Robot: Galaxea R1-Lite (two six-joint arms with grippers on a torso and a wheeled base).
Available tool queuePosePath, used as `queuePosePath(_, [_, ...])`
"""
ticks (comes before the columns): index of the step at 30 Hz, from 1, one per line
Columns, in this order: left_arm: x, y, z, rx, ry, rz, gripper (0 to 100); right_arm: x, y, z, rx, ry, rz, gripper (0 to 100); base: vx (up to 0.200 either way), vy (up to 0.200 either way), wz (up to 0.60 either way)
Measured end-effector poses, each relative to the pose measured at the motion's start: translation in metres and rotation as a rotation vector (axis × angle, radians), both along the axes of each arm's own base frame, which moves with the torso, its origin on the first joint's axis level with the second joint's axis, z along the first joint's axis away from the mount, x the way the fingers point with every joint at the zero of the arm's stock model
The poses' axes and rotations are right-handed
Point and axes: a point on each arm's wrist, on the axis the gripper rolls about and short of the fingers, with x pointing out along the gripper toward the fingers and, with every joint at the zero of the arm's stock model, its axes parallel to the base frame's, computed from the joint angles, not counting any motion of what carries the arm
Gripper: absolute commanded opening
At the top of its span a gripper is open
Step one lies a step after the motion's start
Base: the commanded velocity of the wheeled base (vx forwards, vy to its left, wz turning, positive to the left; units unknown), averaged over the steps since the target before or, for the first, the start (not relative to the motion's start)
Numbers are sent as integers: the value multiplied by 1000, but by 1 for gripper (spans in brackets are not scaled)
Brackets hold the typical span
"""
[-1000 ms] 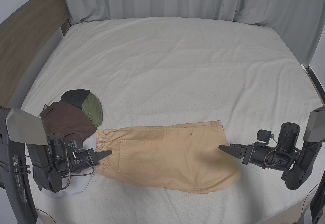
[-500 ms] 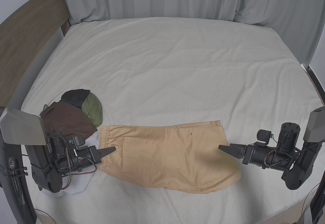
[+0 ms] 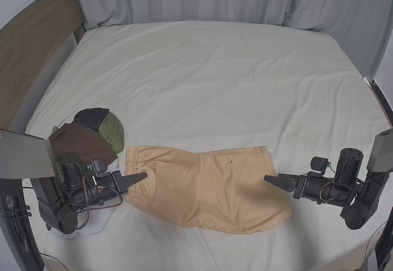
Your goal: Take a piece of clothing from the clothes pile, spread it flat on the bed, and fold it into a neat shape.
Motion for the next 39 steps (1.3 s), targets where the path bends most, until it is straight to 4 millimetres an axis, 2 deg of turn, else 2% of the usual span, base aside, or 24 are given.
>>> queuePosePath(5, [1,-7,6,-44,22,20,0,0,0,0,0,-1,0,100,0,0,0])
queuePosePath(16, [2,-43,19,-79,-9,41,0,0,0,1,1,-4,-1,100,0,0,0])
queuePosePath(39, [7,-92,35,-217,7,-72,0,0,-2,9,10,-37,-7,100,0,0,0])
